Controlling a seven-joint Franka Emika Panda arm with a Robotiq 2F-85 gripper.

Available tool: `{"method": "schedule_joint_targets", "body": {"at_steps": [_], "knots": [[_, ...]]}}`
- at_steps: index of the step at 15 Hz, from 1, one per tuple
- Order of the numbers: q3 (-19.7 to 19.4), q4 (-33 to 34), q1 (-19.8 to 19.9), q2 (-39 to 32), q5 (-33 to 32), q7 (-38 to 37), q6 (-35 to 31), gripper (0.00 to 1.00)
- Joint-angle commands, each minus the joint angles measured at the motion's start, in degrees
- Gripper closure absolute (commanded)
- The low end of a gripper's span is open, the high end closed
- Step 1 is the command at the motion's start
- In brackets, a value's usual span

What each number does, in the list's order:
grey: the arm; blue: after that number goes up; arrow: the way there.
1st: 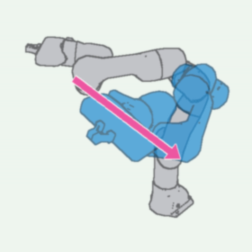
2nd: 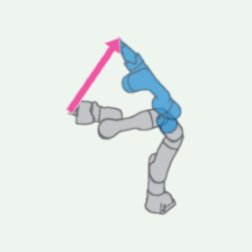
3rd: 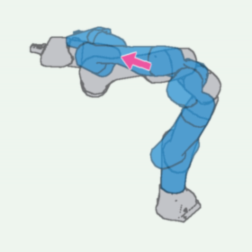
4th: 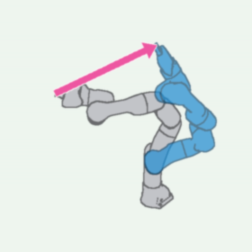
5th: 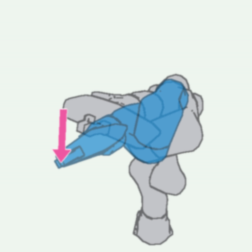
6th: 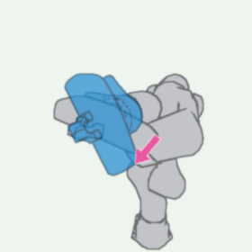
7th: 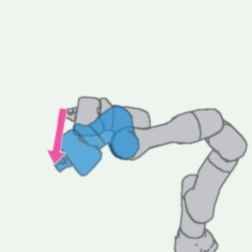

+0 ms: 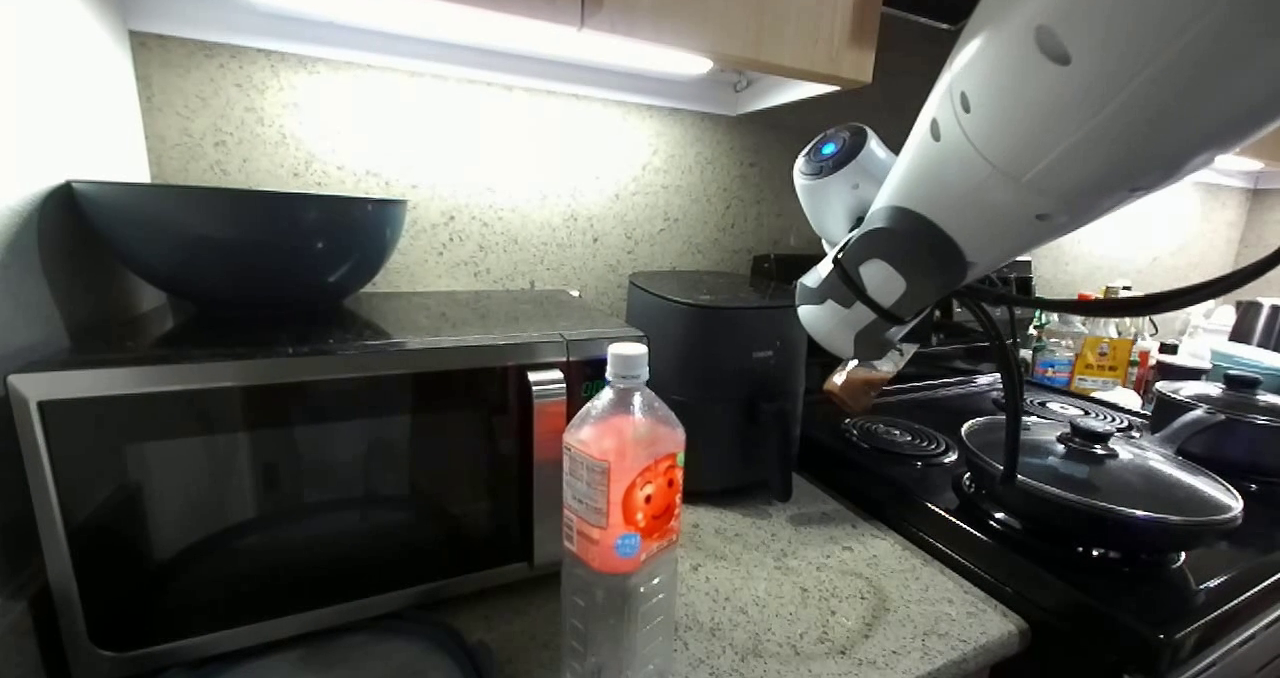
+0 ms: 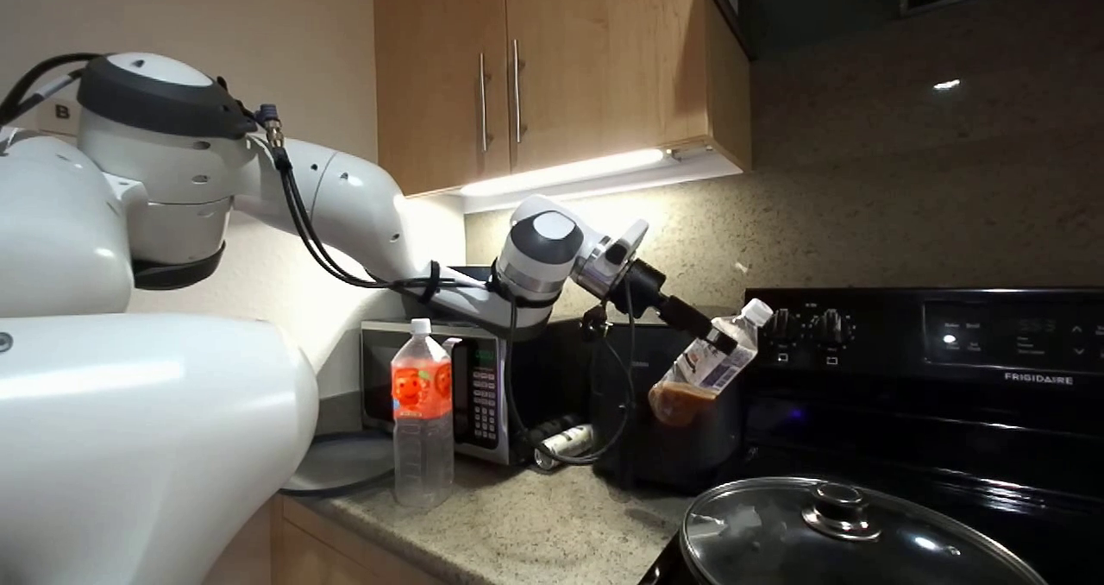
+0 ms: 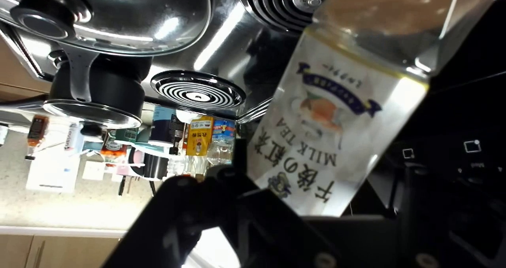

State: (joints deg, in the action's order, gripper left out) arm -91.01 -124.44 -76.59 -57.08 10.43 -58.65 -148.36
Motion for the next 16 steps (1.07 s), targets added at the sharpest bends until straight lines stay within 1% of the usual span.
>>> {"method": "schedule_joint_targets", "body": {"at_steps": [1,2,3,5,8,13,16], "knots": [[0.26,0.06,0.19,0.45,-0.79,-0.54,-0.06,0.27],[0.35,0.26,0.34,0.47,-0.80,-0.52,-0.01,0.27],[0.35,0.33,0.26,0.48,-0.80,-0.53,-0.01,0.52],[1.62,0.99,0.77,-1.51,-1.41,-1.35,0.52,0.52],[4.94,2.54,1.98,-2.03,-2.40,-1.30,1.58,0.52],[11.04,6.63,5.41,-2.56,-5.38,-1.23,4.96,0.52],[13.61,8.56,7.36,-1.92,-7.39,-0.87,6.76,0.52]]}}
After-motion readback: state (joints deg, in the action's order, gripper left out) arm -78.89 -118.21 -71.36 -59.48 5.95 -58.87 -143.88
